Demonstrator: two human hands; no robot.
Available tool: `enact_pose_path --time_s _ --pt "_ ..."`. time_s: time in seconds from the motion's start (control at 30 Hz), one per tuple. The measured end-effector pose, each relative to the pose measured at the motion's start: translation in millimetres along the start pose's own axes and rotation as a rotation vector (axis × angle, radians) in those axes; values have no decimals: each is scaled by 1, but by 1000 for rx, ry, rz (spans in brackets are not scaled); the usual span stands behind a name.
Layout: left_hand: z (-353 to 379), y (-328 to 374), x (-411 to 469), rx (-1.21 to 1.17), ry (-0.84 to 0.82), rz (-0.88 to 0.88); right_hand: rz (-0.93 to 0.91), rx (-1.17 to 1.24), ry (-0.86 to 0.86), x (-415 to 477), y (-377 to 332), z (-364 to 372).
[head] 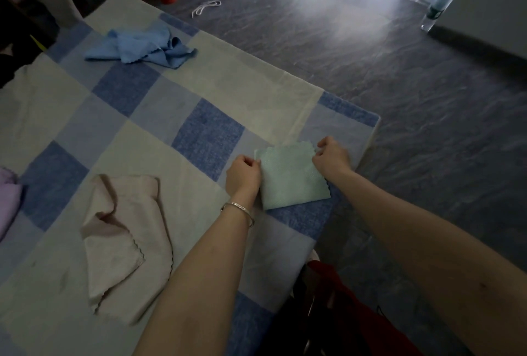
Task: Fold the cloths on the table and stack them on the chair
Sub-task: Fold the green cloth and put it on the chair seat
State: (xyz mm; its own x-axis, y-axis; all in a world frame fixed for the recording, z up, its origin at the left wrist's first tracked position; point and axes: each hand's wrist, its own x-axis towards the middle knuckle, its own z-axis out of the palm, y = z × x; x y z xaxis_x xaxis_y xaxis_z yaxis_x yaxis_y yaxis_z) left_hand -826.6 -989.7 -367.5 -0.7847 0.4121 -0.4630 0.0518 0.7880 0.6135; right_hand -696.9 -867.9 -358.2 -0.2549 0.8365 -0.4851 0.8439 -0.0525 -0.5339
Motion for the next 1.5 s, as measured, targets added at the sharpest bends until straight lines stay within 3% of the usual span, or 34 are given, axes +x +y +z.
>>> enact_pose_path --time_s 0.33,0.53,0.7,0.87,1.07,1.5 --pt "-7 4 -13 52 -53 -50 20 -124 -7 -15 -3 -4" --pt "-13 2 -22 156 -139 -67 75 -223 -84 -26 -2 -10" --pt "-14 1 -22 108 -210 -86 110 -224 -150 -28 -1 -9" --pt "-10 2 -18 10 -237 -105 159 -166 -176 -26 4 -3" --pt "-4 6 -23 -39 -165 -31 72 -79 -199 -28 9 -6" --pt "-1 27 -31 -148 -73 97 -102 227 -51 -47 7 -30"
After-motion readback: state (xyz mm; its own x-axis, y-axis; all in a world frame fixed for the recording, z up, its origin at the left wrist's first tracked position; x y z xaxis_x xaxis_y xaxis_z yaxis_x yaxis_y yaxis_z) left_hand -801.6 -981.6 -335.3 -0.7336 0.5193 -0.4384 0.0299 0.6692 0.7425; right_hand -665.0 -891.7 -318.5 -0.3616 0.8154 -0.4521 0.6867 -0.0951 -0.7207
